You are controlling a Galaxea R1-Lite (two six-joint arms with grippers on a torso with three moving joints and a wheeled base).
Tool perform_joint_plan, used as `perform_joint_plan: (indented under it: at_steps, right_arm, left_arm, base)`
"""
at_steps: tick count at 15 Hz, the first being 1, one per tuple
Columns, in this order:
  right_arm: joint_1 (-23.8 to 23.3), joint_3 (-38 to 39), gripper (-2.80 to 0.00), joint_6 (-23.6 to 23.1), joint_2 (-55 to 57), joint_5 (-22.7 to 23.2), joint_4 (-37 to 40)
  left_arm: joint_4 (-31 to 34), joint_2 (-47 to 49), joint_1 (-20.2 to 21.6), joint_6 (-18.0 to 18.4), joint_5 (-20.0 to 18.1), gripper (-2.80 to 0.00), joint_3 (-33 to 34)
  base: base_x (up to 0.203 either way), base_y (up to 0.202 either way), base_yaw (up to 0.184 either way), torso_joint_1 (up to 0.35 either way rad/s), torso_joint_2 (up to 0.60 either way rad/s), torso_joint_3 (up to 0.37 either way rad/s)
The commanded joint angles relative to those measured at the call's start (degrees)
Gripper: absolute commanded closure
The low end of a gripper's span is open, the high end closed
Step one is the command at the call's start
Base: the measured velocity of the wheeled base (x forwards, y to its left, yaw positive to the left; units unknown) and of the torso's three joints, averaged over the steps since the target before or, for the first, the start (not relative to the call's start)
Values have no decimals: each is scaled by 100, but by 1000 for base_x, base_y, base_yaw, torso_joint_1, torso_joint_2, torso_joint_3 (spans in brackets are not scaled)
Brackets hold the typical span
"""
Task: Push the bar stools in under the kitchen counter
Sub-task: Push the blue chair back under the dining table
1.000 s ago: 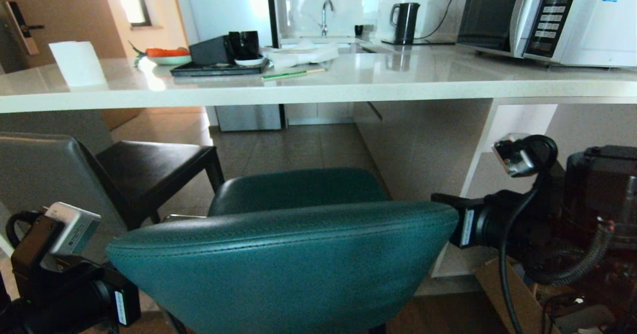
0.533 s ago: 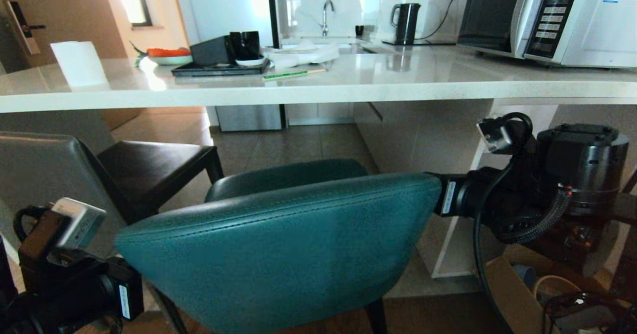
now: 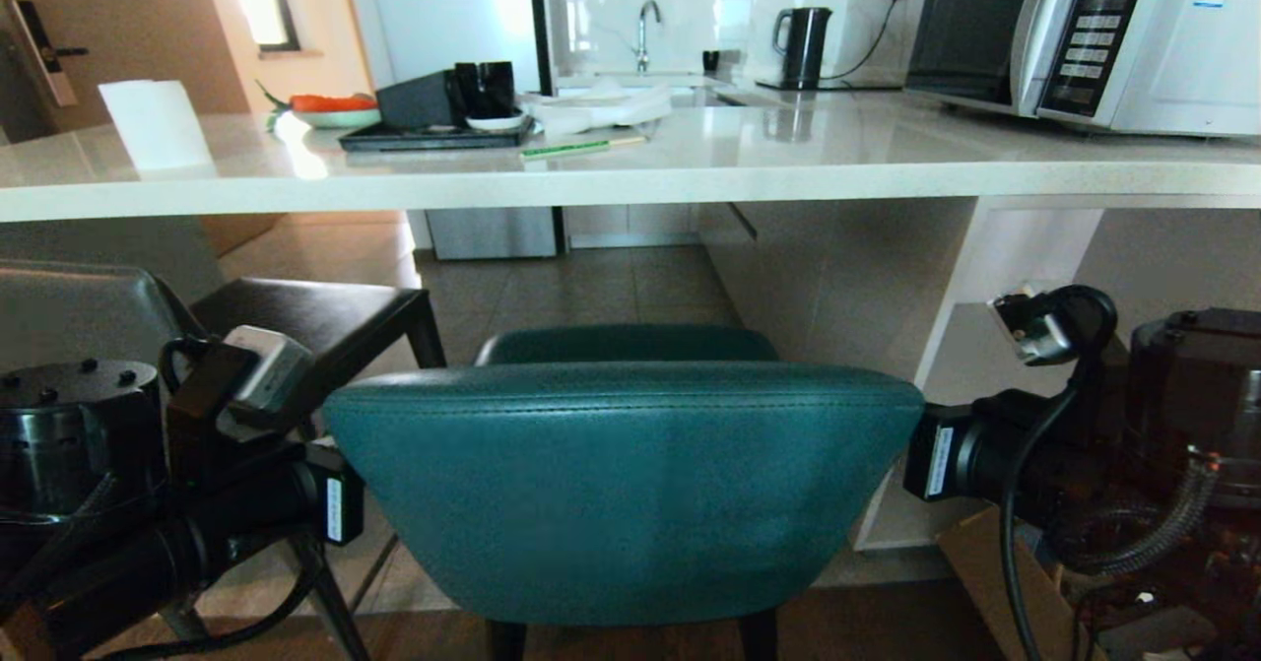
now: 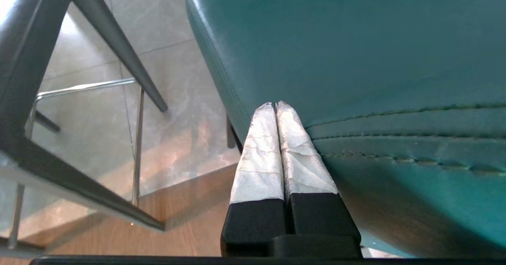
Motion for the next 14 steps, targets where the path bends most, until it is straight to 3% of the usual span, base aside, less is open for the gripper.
perform_joint_plan:
  at_steps: [1, 6, 12, 14]
  right_arm:
    - [-182, 21, 0, 18, -70, -33, 12]
    - [-227, 19, 0, 10, -101, -41, 12]
    - [-252, 694, 0, 0, -861, -224, 29]
    - [-246, 779, 0, 17, -1066, -386, 65]
  left_arm:
    - [-3, 180, 3, -6, 89, 0, -45]
    - [5, -254, 87, -22, 90, 0, 257]
    - [23, -662, 819, -1, 63, 0, 471]
    - [21, -775, 855, -2, 84, 0, 583]
  base:
    - [0, 0, 0, 0, 0, 0]
    - [0, 0, 0, 0, 0, 0]
    - [0, 0, 0, 0, 0, 0]
    - [0, 0, 0, 0, 0, 0]
